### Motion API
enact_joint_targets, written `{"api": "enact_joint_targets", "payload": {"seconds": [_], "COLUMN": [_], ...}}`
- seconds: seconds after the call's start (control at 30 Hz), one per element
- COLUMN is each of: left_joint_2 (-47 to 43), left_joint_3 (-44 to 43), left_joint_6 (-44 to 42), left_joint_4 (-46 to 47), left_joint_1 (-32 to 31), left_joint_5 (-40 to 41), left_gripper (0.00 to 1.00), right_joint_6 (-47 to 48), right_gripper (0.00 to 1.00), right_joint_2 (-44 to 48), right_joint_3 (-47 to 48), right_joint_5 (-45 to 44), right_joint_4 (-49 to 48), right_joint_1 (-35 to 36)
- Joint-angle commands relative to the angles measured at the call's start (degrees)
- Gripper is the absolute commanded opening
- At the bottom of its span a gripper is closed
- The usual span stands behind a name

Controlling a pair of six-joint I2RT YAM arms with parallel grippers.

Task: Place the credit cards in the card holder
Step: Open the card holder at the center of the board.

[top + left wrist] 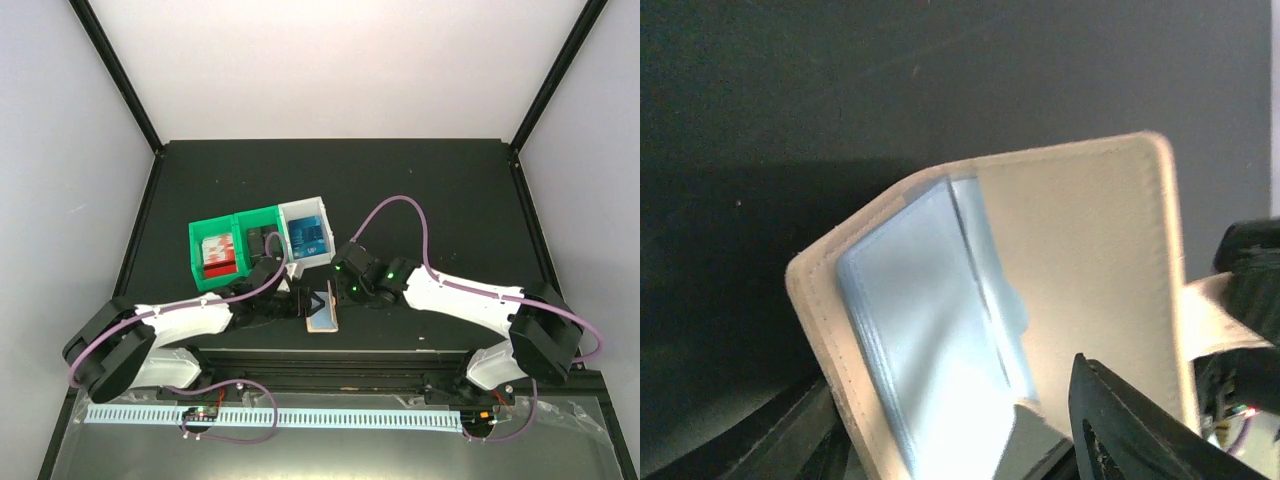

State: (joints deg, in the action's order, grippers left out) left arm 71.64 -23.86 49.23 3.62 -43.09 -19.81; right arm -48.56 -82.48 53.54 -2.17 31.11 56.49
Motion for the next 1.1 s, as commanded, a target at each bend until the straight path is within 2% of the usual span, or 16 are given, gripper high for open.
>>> {"api": "enact_joint_targets", "payload": {"seconds": [0.0,0.13,0.23,0.47,0.67,0.83,1.07], "left_joint_2": [3.6,3.7,2.7,2.9,2.5,2.8,-0.7], "left_joint_3": [-1.9,-2.1,-2.6,-3.3,-3.3,-3.2,-4.4], "left_joint_6": [-1.6,-1.4,-1.6,-1.9,-2.5,-3.9,-4.9], "left_joint_4": [1.3,1.8,1.1,0.4,-2.7,-5.9,-9.1], "left_joint_1": [0.3,0.2,0.2,0.2,0.3,0.2,0.2], "left_joint_5": [-2.8,-3.9,-3.7,-4.1,-0.2,3.3,4.3], "left_gripper": [0.54,0.44,0.44,0.45,0.41,0.39,0.43], "right_joint_6": [1.2,3.9,5.4,6.4,1.2,-2.5,-0.4], "right_gripper": [0.25,0.54,0.64,0.68,0.63,0.65,0.71], "right_joint_2": [0.3,1.4,1.0,-3.1,-5.2,-6.0,-0.7], "right_joint_3": [-1.3,-2.8,-3.4,-2.9,-1.1,-0.4,4.5], "right_joint_5": [0.5,3.5,5.2,4.3,-10.2,-17.7,-17.7], "right_joint_4": [-2.0,-4.6,-5.4,-4.1,6.3,11.7,14.0], "right_joint_1": [-0.2,-0.1,-0.1,-0.1,-0.1,-0.1,0.8]}}
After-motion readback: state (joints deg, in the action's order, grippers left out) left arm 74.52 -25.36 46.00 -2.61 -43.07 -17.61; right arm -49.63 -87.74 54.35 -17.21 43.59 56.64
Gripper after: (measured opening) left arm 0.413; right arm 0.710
